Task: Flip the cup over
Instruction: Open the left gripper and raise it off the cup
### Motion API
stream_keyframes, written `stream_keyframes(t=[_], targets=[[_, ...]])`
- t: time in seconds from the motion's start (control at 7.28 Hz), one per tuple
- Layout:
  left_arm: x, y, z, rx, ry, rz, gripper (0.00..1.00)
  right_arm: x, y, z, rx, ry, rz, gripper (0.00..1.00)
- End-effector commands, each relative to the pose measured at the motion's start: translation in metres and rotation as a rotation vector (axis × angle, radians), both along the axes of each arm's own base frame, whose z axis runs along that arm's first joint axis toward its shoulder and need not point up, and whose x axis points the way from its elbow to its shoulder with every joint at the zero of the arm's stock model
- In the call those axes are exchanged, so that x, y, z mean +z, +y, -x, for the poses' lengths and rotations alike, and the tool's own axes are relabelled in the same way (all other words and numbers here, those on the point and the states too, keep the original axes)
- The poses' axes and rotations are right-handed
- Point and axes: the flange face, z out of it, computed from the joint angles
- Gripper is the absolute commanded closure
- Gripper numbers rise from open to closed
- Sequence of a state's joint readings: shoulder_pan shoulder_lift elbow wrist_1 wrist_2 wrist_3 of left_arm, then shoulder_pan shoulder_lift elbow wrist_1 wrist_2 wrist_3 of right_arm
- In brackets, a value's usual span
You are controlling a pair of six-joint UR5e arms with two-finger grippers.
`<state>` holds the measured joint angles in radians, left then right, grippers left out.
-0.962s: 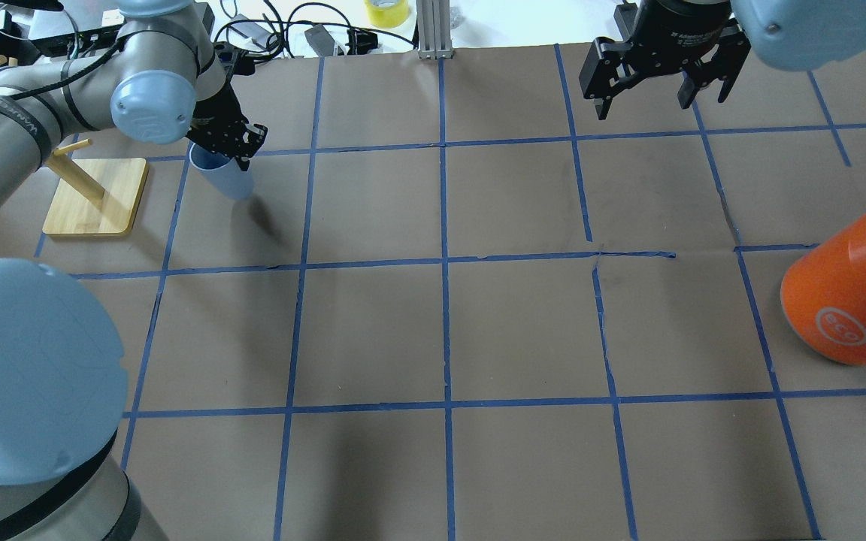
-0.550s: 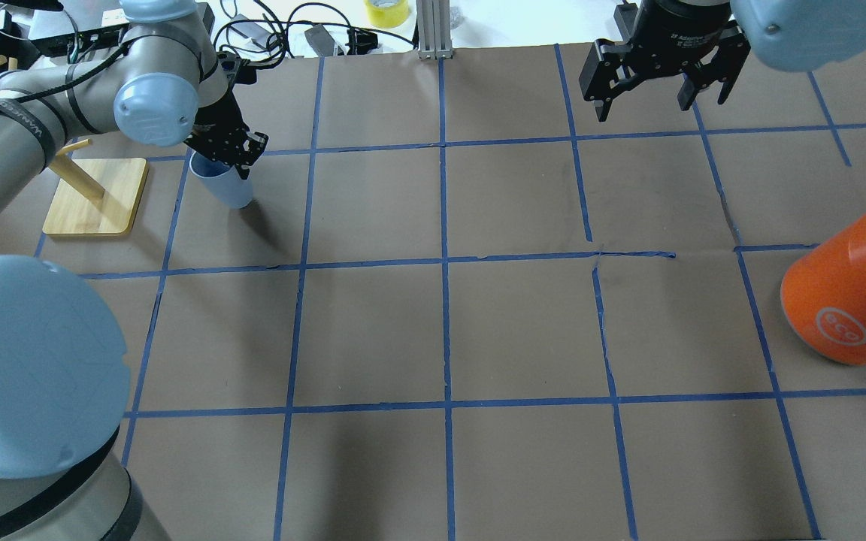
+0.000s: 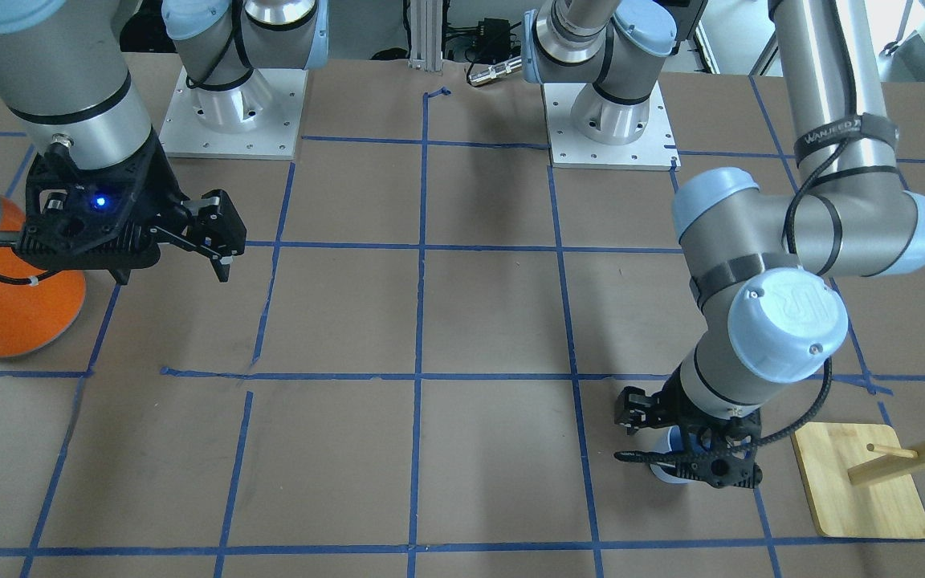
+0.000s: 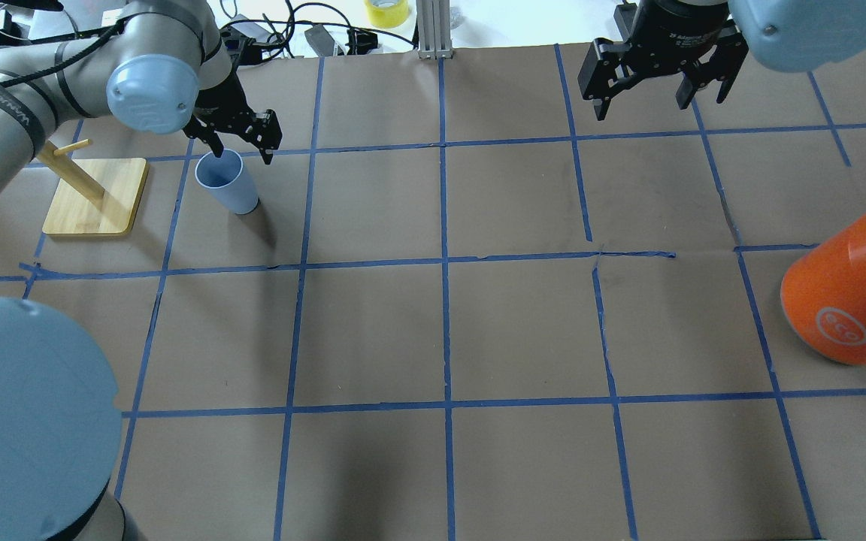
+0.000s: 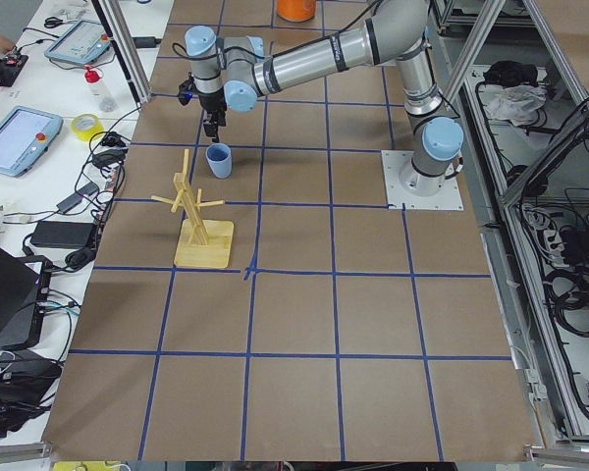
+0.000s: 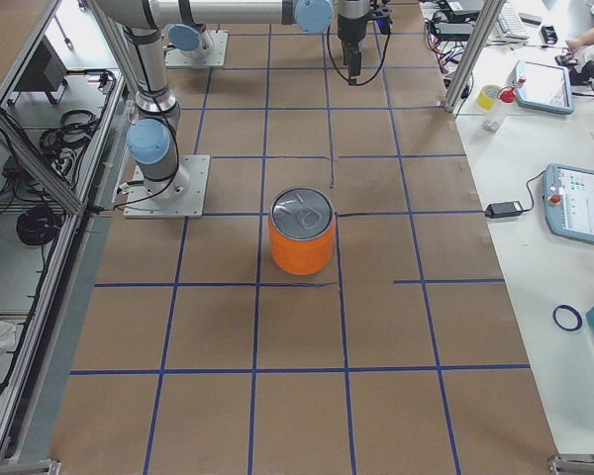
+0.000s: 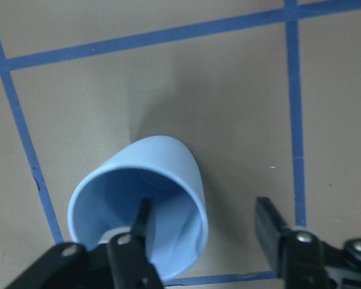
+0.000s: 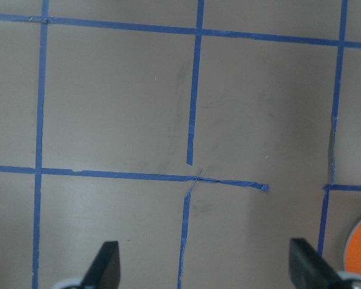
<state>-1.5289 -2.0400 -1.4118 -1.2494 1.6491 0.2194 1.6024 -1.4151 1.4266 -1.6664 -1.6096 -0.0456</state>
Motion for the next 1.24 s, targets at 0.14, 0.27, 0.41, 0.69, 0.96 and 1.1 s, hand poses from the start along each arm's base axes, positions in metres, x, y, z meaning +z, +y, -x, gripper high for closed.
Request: stream_keyframes(t=[0.14, 0.27, 0.41, 0.69, 0.96, 1.1], targets=[[0.124, 0.074, 0.026, 0.004, 0.028, 0.058, 0.0, 0.0, -0.001, 0.001, -0.002, 0.0, -0.001, 0.0], [0.147, 0.1, 0.034, 0.028, 0.069, 0.094, 0.0, 0.001, 0.0, 0.001, -0.004, 0.001, 0.002, 0.0], [0.159, 0.125, 0.043, 0.032, 0.066, 0.123, 0.0, 0.001, 0.001, 0.001, -0.004, 0.001, 0.0, 0.0], [0.169, 0.15, 0.056, 0.095, 0.074, 0.144, 0.0, 0.0, -0.001, 0.002, -0.004, 0.0, 0.0, 0.0], [0.171, 0.157, 0.058, 0.094, 0.066, 0.133, 0.0, 0.0, 0.0, 0.002, -0.005, 0.001, 0.0, 0.0], [0.173, 0.163, 0.058, 0.091, 0.064, 0.11, 0.0, 0.001, 0.0, 0.002, -0.005, 0.001, 0.002, 0.0]])
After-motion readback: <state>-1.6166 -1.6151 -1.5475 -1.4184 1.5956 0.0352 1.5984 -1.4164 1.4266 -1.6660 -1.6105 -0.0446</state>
